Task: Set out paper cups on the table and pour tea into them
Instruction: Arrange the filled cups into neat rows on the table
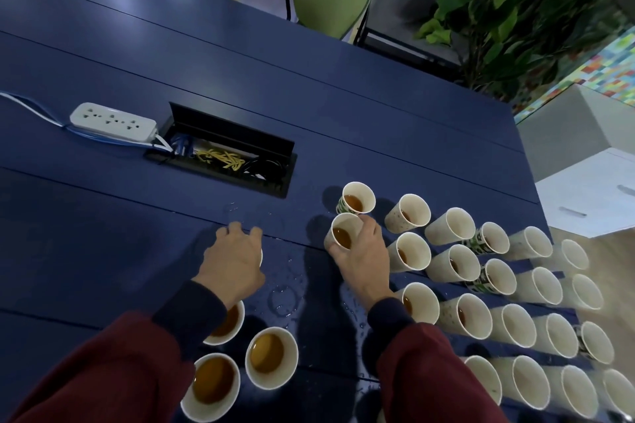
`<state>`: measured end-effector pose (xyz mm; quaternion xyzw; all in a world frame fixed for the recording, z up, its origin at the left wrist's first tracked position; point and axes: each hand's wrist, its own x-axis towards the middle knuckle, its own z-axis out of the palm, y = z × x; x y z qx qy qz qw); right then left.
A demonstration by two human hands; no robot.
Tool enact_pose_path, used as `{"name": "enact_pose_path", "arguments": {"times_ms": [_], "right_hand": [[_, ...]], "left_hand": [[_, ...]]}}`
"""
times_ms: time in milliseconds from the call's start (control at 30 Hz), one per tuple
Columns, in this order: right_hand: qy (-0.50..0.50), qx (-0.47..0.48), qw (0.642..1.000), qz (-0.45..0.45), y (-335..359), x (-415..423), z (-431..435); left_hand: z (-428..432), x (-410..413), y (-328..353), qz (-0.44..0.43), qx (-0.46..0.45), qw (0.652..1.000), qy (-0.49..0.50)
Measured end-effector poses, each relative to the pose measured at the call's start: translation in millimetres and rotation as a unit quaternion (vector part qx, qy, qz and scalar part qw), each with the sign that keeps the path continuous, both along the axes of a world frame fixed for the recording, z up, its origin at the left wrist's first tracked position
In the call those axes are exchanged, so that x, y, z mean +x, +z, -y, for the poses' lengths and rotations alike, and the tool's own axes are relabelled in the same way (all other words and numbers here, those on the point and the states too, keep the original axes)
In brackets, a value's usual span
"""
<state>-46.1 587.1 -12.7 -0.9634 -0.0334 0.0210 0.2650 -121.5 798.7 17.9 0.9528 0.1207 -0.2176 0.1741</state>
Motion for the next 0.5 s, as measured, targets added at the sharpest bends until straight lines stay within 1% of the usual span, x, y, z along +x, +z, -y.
{"name": "enact_pose_path", "arguments": {"times_ms": [133, 300, 400, 433, 500], "right_hand": [[-0.013, -0.010, 1.000, 0.008, 1, 1, -1], [-0.005, -0.024, 1.000, 0.012, 4, -1, 0], [-0.008, -0.062, 0.996, 0.063, 12, -9, -4], [-0.002, -0.059, 0.994, 0.090, 15, -13, -6], [0.044, -0.010, 0.992, 0.119, 24, -23, -11]], "left_hand": [[-1, -3, 0, 0.007, 0.003, 1.000, 0.014], [-2, -7, 4, 0.020, 0.007, 1.000, 0.010], [-2, -6, 12, 0.047, -0.002, 0.999, 0.016], [-2, -5, 15, 0.062, -0.013, 0.998, 0.020], [0, -2, 24, 0.096, -0.035, 0.994, 0.026]]}}
